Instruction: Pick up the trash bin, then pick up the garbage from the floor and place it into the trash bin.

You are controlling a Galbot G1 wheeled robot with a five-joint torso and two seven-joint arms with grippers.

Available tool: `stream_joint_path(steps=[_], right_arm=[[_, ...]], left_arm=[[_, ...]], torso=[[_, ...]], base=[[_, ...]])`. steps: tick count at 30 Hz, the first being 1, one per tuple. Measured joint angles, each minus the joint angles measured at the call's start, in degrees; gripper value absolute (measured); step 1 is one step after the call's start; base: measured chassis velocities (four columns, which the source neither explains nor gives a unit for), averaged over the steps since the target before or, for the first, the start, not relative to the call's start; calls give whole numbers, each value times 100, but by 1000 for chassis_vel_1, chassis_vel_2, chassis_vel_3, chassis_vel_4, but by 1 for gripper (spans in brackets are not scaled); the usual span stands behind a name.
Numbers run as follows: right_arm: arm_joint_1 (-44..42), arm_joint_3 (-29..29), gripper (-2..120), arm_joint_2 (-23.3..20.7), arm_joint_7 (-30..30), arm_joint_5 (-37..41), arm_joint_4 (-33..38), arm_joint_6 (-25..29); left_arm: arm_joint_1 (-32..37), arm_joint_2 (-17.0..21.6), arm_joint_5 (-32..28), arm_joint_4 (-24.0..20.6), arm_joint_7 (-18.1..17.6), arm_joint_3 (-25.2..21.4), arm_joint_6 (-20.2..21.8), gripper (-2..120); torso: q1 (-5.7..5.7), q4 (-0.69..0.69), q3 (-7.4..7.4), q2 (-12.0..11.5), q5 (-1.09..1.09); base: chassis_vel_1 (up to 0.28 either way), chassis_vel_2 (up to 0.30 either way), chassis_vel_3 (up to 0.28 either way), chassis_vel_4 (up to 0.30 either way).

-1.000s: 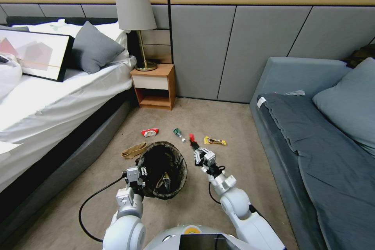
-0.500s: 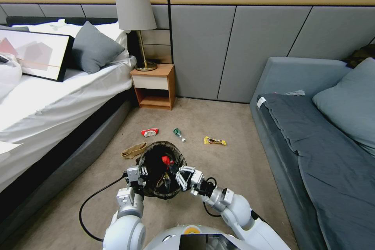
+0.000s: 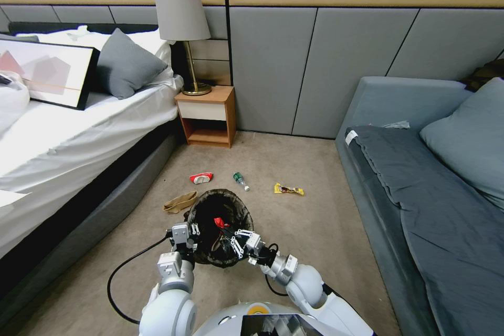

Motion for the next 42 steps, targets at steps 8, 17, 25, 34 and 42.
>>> stream_joint_path(steps=[8,17,25,34,42], right_arm=[[20,23,39,47,45,-22,-35,0],[17,36,68,40,96,-19,-27,-1],[-36,61,97,31,103,-25,-1,-2],[-115,79,100,26,180,-33,187,-11],[-428,188,100,152,1365,-256,997,-20]], left_arm=[[-5,-11,2,-5,0,-1,0,6],[-31,-27,2,0,-2,44,1,6],[-55,-27,0,42,-1,37,1,6],[-55,-26,-1,43,0,36,3,6],[-43,-13,-18,56,0,-14,3,6]], torso=[[0,0,0,0,0],[0,0,0,0,0],[0,0,0,0,0],[0,0,0,0,0],[0,1,0,0,1]], base=[[0,0,0,0],[0,0,0,0],[0,0,0,0],[0,0,0,0],[0,0,0,0]])
